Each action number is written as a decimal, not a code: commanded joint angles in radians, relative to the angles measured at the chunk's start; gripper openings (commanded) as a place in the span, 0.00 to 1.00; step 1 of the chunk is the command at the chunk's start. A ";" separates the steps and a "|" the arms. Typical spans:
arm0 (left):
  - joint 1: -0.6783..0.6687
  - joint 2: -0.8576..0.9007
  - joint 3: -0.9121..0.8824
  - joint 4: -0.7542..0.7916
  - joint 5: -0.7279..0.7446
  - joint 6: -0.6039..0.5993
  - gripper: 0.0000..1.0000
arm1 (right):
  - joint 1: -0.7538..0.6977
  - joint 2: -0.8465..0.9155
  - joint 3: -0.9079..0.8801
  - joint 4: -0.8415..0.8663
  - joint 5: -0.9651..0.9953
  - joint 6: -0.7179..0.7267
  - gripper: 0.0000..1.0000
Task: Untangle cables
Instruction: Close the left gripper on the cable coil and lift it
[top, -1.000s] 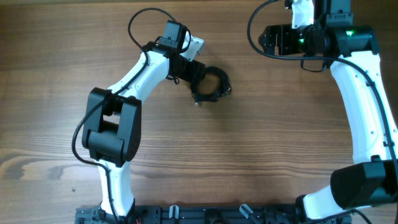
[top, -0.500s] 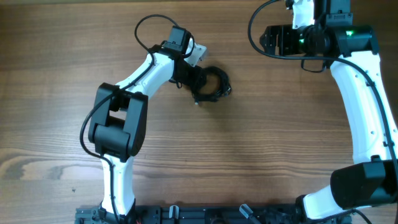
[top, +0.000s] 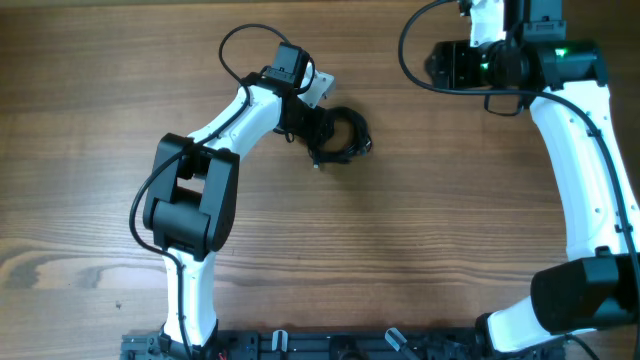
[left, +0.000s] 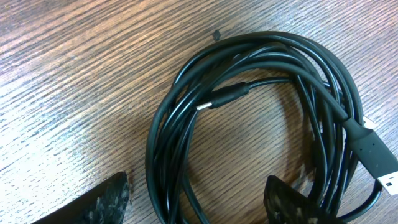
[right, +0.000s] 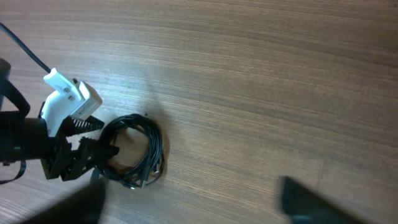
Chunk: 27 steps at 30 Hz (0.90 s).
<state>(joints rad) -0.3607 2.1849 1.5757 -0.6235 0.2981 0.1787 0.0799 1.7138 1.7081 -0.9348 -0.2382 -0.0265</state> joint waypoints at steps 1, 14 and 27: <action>-0.013 0.008 0.005 0.010 0.019 0.017 0.61 | 0.001 0.031 -0.007 0.007 0.013 -0.003 1.00; -0.021 0.020 -0.003 0.045 0.015 0.017 0.55 | 0.001 0.058 -0.007 0.006 0.013 0.000 1.00; -0.021 0.054 -0.006 0.054 -0.030 0.016 0.31 | 0.001 0.058 -0.007 0.007 0.024 0.001 1.00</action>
<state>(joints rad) -0.3752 2.2089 1.5757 -0.5705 0.2890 0.1833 0.0799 1.7542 1.7081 -0.9337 -0.2337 -0.0269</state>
